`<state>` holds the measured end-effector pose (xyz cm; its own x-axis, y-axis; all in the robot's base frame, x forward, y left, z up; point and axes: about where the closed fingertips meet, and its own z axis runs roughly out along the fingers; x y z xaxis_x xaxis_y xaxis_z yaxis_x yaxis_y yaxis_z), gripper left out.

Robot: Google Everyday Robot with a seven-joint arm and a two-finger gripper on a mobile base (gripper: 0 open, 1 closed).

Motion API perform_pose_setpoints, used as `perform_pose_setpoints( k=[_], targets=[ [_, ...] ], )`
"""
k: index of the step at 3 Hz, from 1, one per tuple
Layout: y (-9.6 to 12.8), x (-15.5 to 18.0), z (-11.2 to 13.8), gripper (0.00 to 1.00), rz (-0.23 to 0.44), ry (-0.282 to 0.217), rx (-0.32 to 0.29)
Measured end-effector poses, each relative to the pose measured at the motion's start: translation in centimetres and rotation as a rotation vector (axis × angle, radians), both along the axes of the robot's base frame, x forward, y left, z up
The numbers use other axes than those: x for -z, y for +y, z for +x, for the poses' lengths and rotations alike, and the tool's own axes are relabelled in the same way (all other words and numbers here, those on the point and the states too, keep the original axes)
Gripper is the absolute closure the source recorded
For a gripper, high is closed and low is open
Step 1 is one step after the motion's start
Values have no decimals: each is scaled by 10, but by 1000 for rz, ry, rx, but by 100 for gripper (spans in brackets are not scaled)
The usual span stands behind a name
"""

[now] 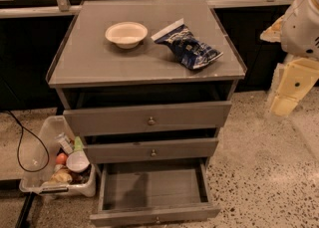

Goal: Close bottom drawer

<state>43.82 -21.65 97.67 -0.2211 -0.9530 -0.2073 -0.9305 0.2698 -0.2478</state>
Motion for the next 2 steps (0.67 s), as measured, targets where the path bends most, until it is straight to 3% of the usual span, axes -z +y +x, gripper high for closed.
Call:
perform_pose_setpoints(
  k=[1,2],
  targets=[
    [0,2,-1,0,7,-5,0],
    [-2,37,-5,0,58,23,-7]
  ],
)
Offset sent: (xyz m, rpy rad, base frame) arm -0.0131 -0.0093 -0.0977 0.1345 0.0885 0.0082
